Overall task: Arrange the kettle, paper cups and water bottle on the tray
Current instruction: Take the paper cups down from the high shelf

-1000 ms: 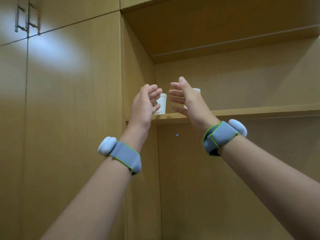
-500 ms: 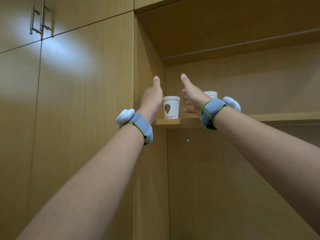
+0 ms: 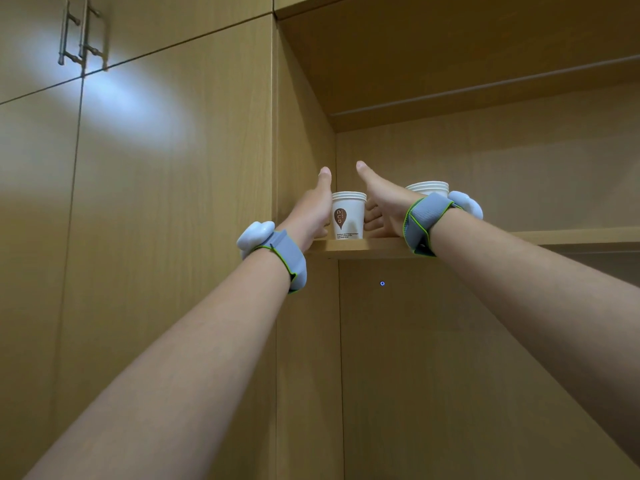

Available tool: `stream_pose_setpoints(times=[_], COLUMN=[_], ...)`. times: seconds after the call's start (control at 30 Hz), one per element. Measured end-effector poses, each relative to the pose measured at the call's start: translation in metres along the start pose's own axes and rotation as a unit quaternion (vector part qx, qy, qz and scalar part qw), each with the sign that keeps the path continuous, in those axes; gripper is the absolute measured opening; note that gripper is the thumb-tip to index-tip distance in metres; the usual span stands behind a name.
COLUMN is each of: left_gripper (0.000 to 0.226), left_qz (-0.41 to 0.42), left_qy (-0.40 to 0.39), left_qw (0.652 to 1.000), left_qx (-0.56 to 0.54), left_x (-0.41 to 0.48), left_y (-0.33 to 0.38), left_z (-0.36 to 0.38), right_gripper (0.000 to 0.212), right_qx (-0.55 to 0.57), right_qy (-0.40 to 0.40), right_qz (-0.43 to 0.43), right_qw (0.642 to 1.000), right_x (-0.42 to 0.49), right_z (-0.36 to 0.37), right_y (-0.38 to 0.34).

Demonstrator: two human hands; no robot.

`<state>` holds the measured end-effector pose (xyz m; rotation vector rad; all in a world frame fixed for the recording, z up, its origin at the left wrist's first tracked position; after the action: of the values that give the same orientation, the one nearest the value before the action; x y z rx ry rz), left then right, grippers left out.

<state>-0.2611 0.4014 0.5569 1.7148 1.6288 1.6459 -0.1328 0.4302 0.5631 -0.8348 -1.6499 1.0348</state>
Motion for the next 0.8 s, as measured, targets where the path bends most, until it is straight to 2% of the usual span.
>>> stream_pose_setpoints(times=[0.3,0.4,0.5,0.6,0.67,0.8], left_gripper=[0.077,0.059,0.052,0.062,0.071,0.07], left_qz=[0.033,0.048,0.067,0.09,0.102,0.131], left_qy=[0.028,0.042,0.054,0.051,0.059,0.066], left_qw=[0.998,0.996,0.995,0.993,0.991,0.986], left_qx=[-0.055,-0.062,-0.054,-0.06,-0.068,-0.075], left_x=[-0.006,-0.013,-0.024,-0.04,-0.052,-0.082], left_y=[0.006,0.009,0.014,0.018,0.02,0.024], left_z=[-0.009,-0.016,-0.024,-0.03,-0.034,-0.04], right_gripper=[0.09,0.077,0.08,0.071,0.074,0.075], right_qx=[0.031,0.044,0.065,0.095,0.117,0.143], right_qy=[-0.003,-0.009,-0.011,-0.014,-0.02,-0.025], right_qz=[-0.053,-0.069,-0.088,-0.107,-0.115,-0.131], right_qw=[0.998,0.997,0.994,0.99,0.986,0.981], right_x=[-0.02,-0.034,-0.049,-0.065,-0.075,-0.095], right_z=[0.002,0.002,0.0,-0.003,-0.005,-0.007], right_y=[-0.011,-0.013,-0.017,-0.02,-0.021,-0.017])
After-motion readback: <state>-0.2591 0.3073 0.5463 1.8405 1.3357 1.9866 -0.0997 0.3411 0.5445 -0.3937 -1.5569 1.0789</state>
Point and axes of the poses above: each hand's wrist, its own x-axis towards the middle knuckle, its own z-axis out of the palm, y = z × x, the point moved 8 cm from there along x, towards the middle knuckle, and after that the axes turned 12 degrees about x, right-handed, at the moved point
